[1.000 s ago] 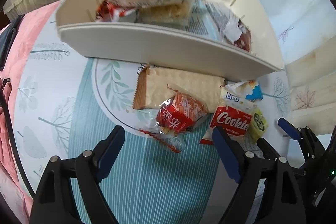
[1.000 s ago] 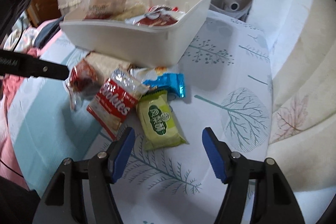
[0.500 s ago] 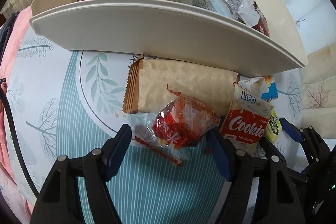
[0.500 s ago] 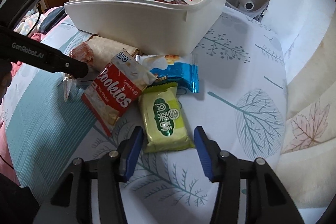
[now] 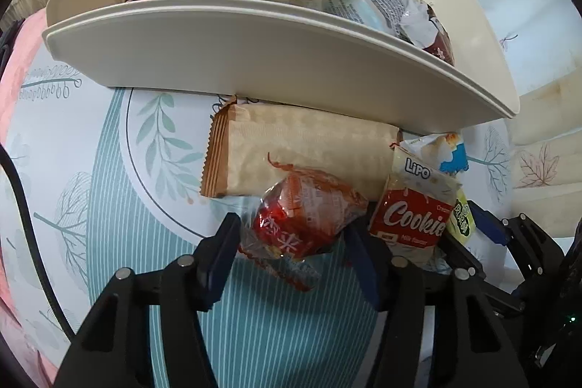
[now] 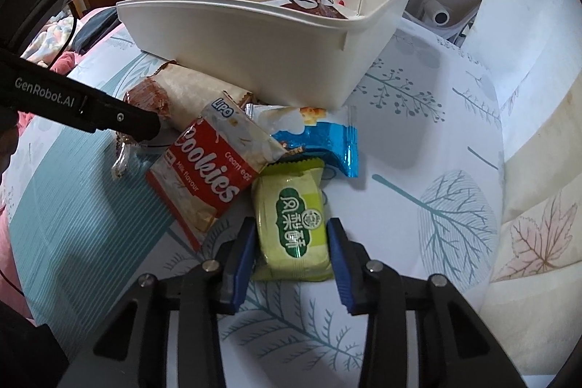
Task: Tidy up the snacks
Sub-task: 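Grasp the red candy with the left gripper while the right gripper grasps the green cake pack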
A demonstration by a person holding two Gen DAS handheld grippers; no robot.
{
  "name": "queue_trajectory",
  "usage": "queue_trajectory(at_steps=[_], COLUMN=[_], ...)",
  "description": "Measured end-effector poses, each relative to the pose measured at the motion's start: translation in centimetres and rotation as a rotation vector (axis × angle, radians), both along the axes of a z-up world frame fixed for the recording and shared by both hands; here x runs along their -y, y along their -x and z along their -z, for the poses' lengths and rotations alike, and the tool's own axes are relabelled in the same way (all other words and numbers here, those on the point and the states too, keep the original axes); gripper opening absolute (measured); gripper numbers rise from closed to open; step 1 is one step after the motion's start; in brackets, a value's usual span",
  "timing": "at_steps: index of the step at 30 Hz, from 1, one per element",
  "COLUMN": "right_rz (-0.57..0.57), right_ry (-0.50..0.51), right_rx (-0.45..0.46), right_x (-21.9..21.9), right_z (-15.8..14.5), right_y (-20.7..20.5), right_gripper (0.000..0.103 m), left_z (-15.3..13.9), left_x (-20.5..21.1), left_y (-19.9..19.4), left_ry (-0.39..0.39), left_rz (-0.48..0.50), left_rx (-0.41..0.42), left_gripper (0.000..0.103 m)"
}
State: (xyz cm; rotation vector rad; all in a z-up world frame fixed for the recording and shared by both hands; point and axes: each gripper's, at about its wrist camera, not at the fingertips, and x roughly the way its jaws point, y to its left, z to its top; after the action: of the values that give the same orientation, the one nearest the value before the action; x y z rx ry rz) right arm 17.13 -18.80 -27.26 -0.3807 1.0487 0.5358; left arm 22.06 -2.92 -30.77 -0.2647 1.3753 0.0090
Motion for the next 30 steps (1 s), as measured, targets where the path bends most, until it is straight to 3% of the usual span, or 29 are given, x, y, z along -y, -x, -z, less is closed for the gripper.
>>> queue_trajectory(at_steps=[15, 22, 30], right_rz=[0.081, 0.245, 0.442], right_ry=[0.018, -0.072, -0.188], right_rx=[-0.105, -0.250, -0.385], right_x=[0.4, 2.1, 4.3], right_z=[-0.3, -0.7, -2.1], right_y=[1.3, 1.1, 1.4], right_gripper=[0.038, 0.038, 0.038], left_z=[0.4, -0.3, -4.0], left_x=[0.5, -0.4, -3.2], left_y=[2.7, 5.1, 6.5], left_ry=[0.027, 0.026, 0.045], left_rz=[-0.037, -0.056, -0.094], left_rx=[-0.077, -0.108, -0.078], left_gripper=[0.055, 0.055, 0.056])
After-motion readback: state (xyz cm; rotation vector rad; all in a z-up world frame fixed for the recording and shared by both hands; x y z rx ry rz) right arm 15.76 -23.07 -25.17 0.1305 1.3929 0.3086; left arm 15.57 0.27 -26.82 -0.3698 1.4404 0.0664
